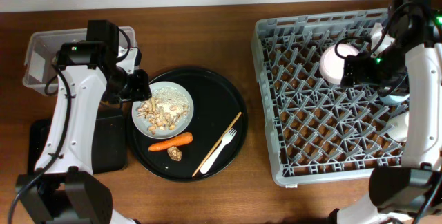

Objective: Sort waste into correct bins and load items into the dishwasher rack
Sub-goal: 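Move right gripper back toward the fork and chopsticks on the tray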

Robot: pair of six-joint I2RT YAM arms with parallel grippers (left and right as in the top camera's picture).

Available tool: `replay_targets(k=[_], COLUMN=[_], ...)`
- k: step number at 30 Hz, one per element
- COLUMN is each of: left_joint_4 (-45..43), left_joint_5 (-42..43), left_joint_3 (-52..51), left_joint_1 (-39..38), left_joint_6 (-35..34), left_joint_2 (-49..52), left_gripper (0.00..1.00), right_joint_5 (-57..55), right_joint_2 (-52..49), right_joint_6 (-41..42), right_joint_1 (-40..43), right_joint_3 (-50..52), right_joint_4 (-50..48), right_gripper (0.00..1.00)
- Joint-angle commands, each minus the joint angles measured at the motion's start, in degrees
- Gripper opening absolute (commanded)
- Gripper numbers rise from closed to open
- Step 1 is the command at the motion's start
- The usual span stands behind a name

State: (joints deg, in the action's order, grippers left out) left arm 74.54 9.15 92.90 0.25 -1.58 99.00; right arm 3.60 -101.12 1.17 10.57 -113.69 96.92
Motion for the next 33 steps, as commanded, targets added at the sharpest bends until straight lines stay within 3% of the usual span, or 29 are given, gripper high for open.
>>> replay_targets(k=[1,9,18,26,33], left_joint_4=[1.0,2.5,2.6,2.5,2.5], left_joint_5=[0.0,0.0,-0.3,-0.9,-4.5], left_joint_3=[0.3,0.0,0.0,0.0,0.0], left_joint_1=[0.2,-2.9,-9.4,-9.5,-8.6], left_joint_6=[-0.6,-0.6,-0.6,-0.6,-0.6], left_joint_2=[0.1,0.1,0.1,0.1,0.1], left_gripper=[0.52,0.52,0.53,0.53,0.53], right_joint_5=[2.5,6.6,11.0,13.1,10.7], right_joint_2=[7.8,22.6,23.0,22.1,14.2], right_joint_6=[-0.1,-0.4,-1.0,10.1,23.0], right_joint_1=[0.0,-0.4,-2.1,-19.5,-39.9], right_joint_3=[3.5,22.1,29.4,29.4,29.4], right_joint_4=[0.4,-2.1,-4.5,-11.6,-22.6], right_gripper=[0.9,0.99,0.99,0.99,0.99])
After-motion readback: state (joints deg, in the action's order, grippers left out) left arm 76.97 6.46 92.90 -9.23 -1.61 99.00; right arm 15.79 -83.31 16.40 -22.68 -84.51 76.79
